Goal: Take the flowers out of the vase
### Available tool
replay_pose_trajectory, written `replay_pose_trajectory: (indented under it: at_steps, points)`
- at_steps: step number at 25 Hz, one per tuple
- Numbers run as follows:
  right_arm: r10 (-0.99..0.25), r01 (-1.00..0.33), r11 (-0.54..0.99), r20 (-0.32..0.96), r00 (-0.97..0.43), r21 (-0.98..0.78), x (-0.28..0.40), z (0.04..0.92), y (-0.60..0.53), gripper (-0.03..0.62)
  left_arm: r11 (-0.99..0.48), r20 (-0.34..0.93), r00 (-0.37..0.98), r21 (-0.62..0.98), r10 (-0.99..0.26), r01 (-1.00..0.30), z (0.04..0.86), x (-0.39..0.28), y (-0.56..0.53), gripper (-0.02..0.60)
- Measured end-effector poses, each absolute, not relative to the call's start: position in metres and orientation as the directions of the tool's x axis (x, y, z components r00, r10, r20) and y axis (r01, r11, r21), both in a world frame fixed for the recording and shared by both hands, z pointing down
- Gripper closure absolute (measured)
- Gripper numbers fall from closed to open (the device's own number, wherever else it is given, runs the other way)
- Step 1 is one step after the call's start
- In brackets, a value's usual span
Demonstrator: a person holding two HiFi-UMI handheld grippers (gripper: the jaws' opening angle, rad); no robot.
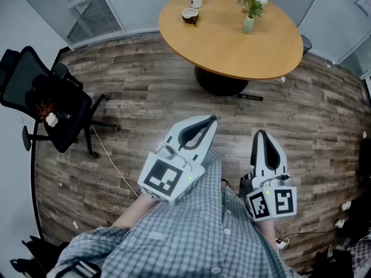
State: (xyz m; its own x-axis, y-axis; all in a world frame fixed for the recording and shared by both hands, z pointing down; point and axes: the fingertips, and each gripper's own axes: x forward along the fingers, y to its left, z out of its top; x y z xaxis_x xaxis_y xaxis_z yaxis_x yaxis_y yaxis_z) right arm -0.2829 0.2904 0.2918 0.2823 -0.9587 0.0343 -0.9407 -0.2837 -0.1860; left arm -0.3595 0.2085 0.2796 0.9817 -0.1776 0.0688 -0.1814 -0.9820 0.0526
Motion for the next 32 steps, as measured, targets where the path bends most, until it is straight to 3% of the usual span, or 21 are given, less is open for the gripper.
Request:
replay_pose_trajectory:
  at_steps: [13, 32]
  points:
    - [-0.961, -0.940, -0.273, 0.025, 0.274, -0.205, -0.276, 0.292, 0.297, 0.583, -0.982, 0.075, 0.981, 0.049, -0.180, -0.184, 0.283, -0.350, 0.216, 0.578]
    - [-0.918, -0.891, -0.394, 0.051, 0.393, -0.226, -0.253, 0.306, 0.325, 0.583, -0.992, 0.061, 0.992, 0.062, -0.109, -0.113, 0.287, -0.326, 0.227, 0.578]
